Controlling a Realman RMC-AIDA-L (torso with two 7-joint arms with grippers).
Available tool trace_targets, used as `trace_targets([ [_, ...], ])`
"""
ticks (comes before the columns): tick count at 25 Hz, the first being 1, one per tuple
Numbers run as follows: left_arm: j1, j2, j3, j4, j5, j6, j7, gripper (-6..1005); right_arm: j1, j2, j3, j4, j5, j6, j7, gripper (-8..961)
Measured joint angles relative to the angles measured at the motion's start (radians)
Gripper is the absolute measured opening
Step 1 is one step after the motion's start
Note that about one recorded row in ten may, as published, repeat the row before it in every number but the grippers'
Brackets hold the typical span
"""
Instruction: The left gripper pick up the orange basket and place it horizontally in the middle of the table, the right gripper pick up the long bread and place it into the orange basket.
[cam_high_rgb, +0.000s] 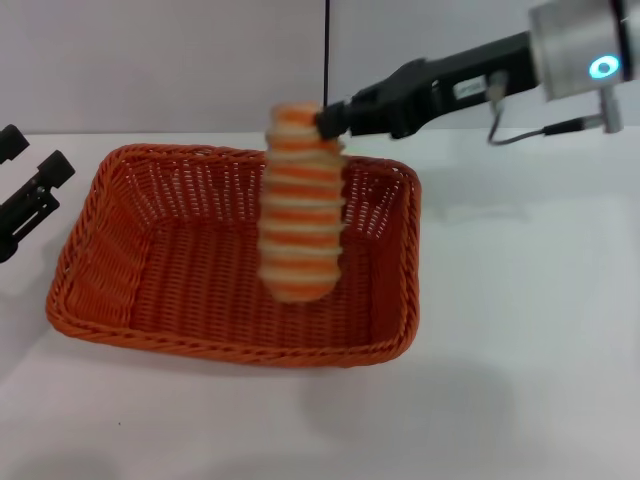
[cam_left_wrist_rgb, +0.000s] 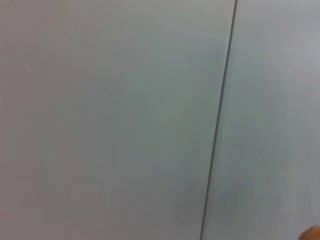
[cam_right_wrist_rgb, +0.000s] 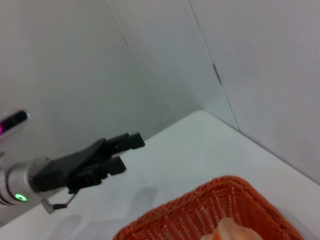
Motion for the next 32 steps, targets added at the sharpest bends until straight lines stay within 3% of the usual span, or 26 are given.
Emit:
trace_targets([
  [6,-0.012,0.001,0.0,-0.027,0.0,0.002,0.001,669,-0.014,0.006,-0.073,0.11,0.13,0.092,-0.143,100],
  [14,-0.014,0.002,-0.001,-0.047,0.0,0.012,0.008,669,-0.017,0.006,-0.085,0.168,0.186,0.077,-0.249,151],
  [18,-0.01,0.002,-0.019,-0.047,0.0,0.029,0.011,669,-0.06,0.007,-0.082,0.094,0.186,0.036,-0.243,318],
  [23,0.002,0.002,-0.058,-0.056,0.0,0.047,0.029,669,-0.26,0.008,-0.073,-0.205,0.267,0.028,-0.215,511],
  [26,0.012,0.003,-0.148,-0.1,0.0,0.097,0.071,669,-0.414,0.007,-0.053,-0.332,0.358,0.077,-0.237,607],
  [29,0.014,0.003,-0.206,-0.14,0.0,0.131,0.098,670,-0.545,0.008,-0.01,-0.36,0.481,0.103,-0.322,671],
  [31,0.014,0.003,-0.235,-0.161,0.001,0.146,0.113,670,-0.647,0.01,0.039,-0.243,0.676,0.104,-0.498,692],
  [32,0.016,0.004,-0.328,-0.235,0.004,0.188,0.17,670,-0.647,0.01,0.039,-0.243,0.676,0.104,-0.498,691],
])
